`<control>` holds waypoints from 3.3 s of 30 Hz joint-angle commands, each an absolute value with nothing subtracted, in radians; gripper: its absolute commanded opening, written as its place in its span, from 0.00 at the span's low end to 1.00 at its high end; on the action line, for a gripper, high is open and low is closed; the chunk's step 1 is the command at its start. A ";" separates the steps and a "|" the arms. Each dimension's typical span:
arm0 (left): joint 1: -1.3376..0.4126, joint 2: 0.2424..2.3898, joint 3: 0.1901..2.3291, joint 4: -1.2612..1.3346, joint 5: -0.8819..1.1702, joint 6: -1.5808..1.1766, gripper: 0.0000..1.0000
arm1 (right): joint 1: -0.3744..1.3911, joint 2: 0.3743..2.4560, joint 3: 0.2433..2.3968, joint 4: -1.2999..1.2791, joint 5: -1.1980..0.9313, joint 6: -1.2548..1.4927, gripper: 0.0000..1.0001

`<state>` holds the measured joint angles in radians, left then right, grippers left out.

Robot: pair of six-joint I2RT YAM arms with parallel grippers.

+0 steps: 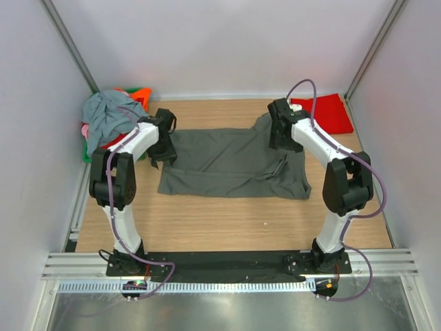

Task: Fold and stack the t-shirts
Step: Fold the tshirt

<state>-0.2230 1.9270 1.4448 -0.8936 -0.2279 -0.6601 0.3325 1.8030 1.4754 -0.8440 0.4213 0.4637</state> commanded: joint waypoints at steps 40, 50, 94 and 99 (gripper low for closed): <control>-0.209 1.460 0.758 -0.448 -0.150 -0.841 0.56 | 0.071 1.101 0.693 -0.629 0.129 0.753 0.89; -0.207 1.474 0.712 -0.413 -0.137 -0.864 0.47 | 0.034 1.146 0.612 -0.531 0.118 0.801 0.74; -0.224 1.038 0.774 -0.834 -0.118 -0.896 0.74 | -0.104 1.025 0.661 -0.638 0.141 0.724 0.73; -0.224 1.049 0.989 -0.929 -0.094 -0.669 0.75 | -0.103 0.977 0.739 -0.669 0.085 0.680 0.72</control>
